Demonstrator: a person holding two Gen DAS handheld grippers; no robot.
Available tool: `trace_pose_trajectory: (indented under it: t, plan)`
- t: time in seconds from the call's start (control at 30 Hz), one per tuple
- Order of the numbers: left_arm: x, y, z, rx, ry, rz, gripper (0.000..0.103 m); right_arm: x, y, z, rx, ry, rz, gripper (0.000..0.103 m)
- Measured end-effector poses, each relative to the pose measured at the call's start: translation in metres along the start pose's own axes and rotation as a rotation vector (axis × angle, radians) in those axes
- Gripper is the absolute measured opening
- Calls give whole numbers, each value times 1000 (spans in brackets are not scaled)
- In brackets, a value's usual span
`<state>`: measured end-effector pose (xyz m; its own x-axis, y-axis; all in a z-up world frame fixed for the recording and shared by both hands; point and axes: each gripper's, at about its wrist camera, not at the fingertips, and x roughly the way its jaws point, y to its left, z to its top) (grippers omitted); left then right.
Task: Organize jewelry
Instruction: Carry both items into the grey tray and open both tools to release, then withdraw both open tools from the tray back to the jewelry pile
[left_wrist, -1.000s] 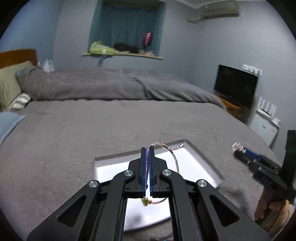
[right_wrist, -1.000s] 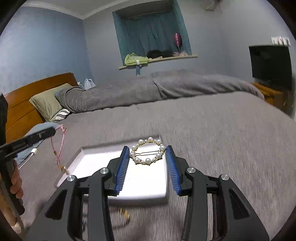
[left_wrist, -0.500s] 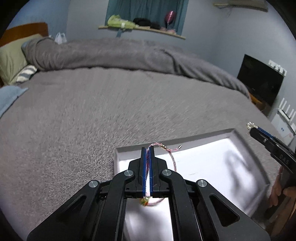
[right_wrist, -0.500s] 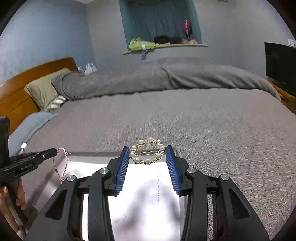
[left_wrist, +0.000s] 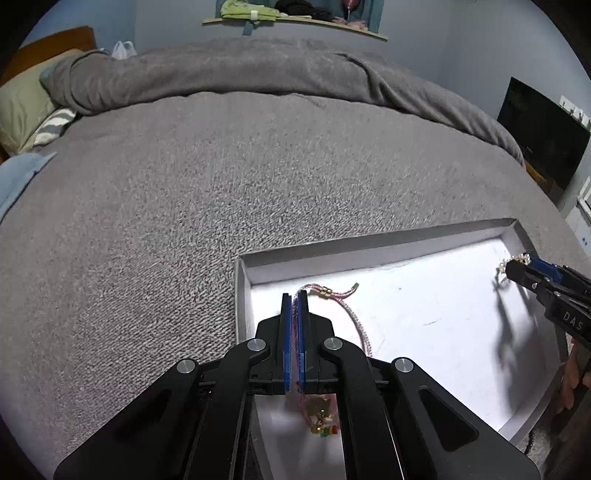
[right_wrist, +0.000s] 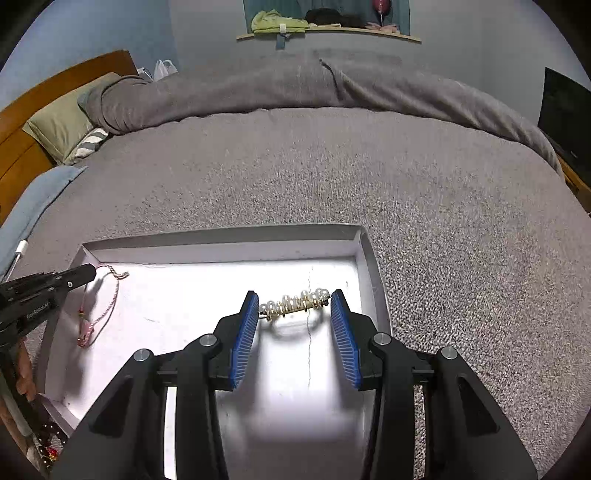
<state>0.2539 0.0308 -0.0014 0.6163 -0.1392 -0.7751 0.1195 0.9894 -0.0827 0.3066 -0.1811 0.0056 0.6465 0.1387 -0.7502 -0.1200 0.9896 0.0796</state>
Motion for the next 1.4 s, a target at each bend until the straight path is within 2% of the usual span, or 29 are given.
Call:
trace_pose_trajectory:
  t: [0.07,0.43,0.5,0.67,0.8,0.97,1.03,1.17,1.33,1.4]
  plan:
    - [3,1,1,6,0,19,3,2,-1,-1,-3,6,-7,41]
    - [1,3,-1,1,0,5,5,3,-3,-2,6,11,-24,42]
    - [-1,3,-2,2,-2,0,7,1,-4,-2,13,1,-14,50]
    - [-2,3,-2,-2,-8,0,9,-2,-6,-1,23,-17,-3,50]
    - [-4,3,-2,-3,-14,-2,15,-11,-8,0,36,-62,10,61]
    - [-10,2,-2,-9,-36,-2,18,-22,-11,-1,62,-98,23,68]
    - [-17,2,-2,-11,-64,9,31,-26,-14,0,80,-109,41,69]
    - [-30,-2,-2,-9,-92,1,40,-37,-14,0,96,-131,43,74]
    - [-54,-13,-5,8,-133,21,57,-62,-17,-5,112,-166,32,80]
    - [-64,-16,-8,12,-150,28,67,-77,-17,-7,122,-196,31,89]
